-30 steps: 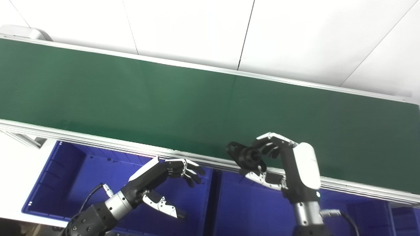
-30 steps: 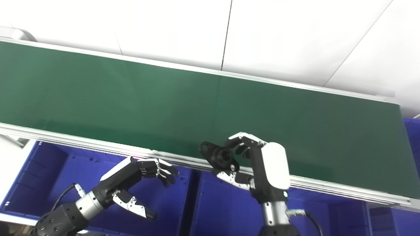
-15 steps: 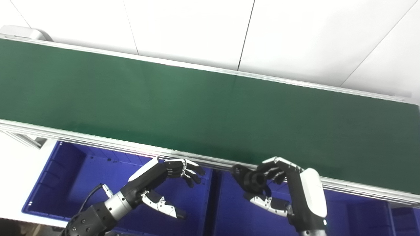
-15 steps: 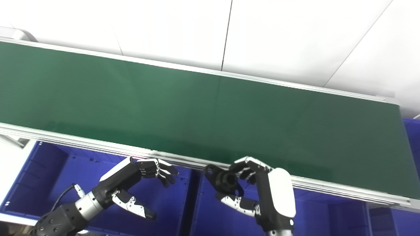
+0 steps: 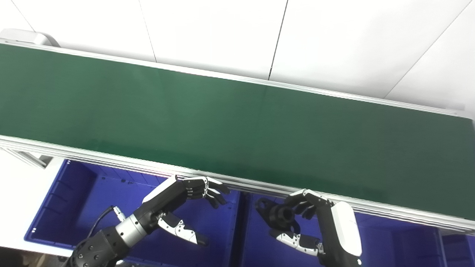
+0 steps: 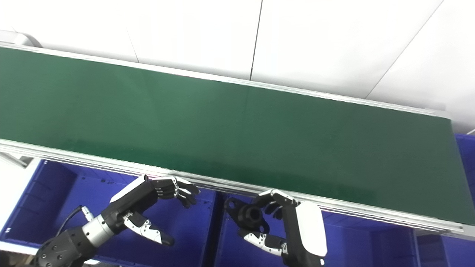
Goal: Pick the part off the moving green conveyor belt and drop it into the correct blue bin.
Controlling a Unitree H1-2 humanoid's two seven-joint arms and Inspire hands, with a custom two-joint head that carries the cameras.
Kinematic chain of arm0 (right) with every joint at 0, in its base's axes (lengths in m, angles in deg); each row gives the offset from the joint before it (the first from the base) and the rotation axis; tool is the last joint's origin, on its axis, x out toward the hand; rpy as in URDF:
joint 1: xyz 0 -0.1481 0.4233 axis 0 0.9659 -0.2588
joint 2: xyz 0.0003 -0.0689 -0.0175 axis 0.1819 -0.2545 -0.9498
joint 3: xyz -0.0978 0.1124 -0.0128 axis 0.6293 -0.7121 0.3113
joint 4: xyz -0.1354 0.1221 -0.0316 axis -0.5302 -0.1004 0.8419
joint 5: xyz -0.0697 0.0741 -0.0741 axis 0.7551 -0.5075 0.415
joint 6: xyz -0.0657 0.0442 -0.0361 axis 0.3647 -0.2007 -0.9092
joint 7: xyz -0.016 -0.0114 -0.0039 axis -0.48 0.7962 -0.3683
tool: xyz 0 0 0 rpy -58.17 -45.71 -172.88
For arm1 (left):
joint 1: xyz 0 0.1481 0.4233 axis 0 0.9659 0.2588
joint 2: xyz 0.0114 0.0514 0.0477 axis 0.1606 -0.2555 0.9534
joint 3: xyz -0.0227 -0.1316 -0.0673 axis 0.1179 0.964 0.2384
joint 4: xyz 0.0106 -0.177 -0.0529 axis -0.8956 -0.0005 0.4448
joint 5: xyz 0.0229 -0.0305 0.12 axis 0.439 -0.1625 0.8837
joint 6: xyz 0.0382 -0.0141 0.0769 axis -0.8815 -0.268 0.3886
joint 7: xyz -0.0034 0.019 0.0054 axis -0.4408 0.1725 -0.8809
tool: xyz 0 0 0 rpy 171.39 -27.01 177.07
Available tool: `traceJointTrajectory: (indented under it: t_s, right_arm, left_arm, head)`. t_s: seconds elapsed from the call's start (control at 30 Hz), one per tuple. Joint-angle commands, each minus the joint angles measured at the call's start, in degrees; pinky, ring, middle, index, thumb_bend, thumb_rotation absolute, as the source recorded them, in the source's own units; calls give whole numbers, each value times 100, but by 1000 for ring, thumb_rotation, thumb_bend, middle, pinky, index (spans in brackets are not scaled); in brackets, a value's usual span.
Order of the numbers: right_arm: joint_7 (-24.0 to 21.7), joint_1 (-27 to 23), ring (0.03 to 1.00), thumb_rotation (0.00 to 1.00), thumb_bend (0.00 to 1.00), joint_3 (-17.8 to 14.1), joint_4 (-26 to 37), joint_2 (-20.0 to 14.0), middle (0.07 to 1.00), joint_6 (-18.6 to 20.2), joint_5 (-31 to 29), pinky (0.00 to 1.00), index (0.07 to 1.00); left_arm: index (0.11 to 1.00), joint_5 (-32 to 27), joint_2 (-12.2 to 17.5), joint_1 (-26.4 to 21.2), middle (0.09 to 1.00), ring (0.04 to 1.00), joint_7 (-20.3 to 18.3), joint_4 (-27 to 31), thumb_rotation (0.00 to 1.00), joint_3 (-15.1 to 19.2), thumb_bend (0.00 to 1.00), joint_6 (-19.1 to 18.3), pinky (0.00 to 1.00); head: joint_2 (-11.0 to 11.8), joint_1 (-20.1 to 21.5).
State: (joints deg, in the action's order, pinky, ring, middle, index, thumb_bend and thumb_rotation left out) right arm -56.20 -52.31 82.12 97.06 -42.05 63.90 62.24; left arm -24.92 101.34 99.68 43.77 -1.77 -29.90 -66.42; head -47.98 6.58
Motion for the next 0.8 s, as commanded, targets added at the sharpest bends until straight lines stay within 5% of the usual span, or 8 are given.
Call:
traceJointTrajectory:
  t_s: [0.0,0.3,0.53,0.77]
  right_arm:
    - [81,36,458,0,497,18,52,80,545,-179,13,337,503]
    - [-17,-28,457,0,495,9,-23,205,554,-53,173,334,494]
    - [-189,-63,455,0,497,22,18,327,545,162,350,338,503]
    - [-299,-13,429,0,497,-11,57,459,515,305,469,330,522]
  left_arm:
    - [713,-100,115,-97,749,653,-30,177,196,65,688,10,572]
    - [716,-378,210,-249,743,649,-173,245,177,128,680,-212,578]
    - [719,-497,290,-385,746,649,-296,215,163,220,672,-322,581]
    - [719,-539,292,-368,753,662,-378,230,168,303,672,-340,589]
  head:
    - [-73,49]
    - [-302,261]
    - [-489,875]
    - [-528,781]
